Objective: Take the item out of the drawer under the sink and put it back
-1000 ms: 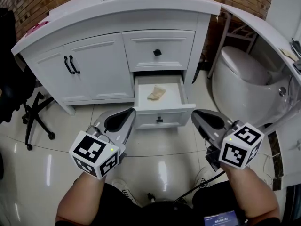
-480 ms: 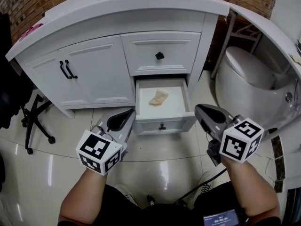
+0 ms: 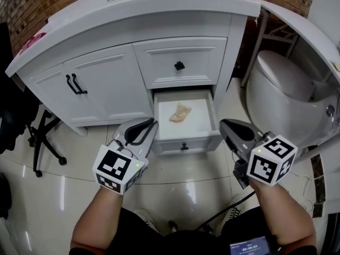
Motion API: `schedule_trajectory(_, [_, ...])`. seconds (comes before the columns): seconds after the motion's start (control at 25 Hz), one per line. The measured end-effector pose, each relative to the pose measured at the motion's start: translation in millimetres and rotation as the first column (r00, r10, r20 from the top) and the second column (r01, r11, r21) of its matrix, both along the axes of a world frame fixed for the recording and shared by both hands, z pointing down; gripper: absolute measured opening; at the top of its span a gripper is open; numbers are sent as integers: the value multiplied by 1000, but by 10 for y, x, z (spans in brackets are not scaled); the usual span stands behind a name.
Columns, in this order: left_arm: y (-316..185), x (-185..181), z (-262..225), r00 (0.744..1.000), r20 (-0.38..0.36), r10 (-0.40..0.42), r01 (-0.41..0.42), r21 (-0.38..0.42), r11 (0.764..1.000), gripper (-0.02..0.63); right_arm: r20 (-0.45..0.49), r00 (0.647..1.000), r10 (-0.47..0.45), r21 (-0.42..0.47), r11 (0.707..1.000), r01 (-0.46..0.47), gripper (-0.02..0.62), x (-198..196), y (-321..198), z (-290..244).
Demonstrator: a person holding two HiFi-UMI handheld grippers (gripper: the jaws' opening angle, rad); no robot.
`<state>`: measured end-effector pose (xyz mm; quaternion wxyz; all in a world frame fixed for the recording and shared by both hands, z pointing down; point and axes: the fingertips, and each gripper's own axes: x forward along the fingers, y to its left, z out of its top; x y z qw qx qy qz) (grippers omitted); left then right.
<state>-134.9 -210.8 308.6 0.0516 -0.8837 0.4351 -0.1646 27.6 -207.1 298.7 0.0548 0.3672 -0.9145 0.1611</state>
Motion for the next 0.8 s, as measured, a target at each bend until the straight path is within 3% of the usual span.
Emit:
schedule_trajectory(0.28, [-287,229,280,981,178,82,-68,-80,994,73,20,1000,-14,14,1000,14,3,12,26,-69])
schedule_trajectory(0.6, [-777,458,702,908,374,190,-113,-217,970,87,45,998,-33,22,999,32,3,68,2,-130])
schedule_trajectory(0.8, [-1079,655,1014,869,428,249,-118,-309,944,87,50,998,-39,16,999,39,3,117,32,-105])
